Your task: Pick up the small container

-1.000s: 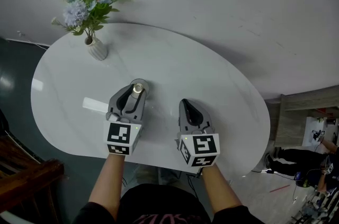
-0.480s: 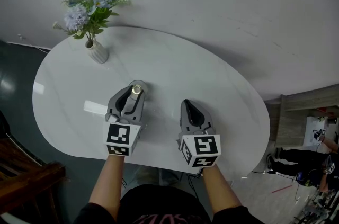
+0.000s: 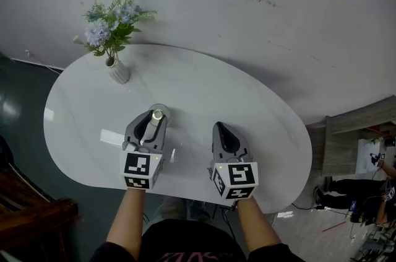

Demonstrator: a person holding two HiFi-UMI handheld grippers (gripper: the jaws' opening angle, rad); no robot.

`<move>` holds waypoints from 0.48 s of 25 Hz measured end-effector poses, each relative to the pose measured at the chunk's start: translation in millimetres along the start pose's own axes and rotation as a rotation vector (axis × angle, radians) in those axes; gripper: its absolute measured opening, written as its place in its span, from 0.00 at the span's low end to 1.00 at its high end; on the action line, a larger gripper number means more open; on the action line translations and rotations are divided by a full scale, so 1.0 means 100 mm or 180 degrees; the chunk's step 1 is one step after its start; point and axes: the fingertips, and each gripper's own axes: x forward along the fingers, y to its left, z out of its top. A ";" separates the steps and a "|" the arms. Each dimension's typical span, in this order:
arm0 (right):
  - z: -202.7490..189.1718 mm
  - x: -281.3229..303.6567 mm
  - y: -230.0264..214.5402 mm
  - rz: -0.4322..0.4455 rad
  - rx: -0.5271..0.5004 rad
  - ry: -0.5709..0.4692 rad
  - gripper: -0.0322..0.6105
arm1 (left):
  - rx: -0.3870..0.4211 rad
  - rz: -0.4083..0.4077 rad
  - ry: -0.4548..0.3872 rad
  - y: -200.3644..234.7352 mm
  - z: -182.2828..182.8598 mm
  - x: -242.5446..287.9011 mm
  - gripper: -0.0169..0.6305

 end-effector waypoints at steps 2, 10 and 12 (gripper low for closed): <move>0.04 -0.04 -0.03 -0.0025 0.0011 -0.0039 0.15 | -0.0003 0.0017 -0.0017 0.00 0.02 -0.06 0.23; 0.13 -0.25 -0.02 -0.0023 -0.0022 -0.0135 0.15 | 0.0016 0.0074 -0.0064 -0.06 0.12 -0.28 0.23; 0.17 -0.30 0.00 -0.0002 -0.0055 -0.0160 0.15 | 0.0018 0.0086 -0.0083 -0.07 0.16 -0.33 0.23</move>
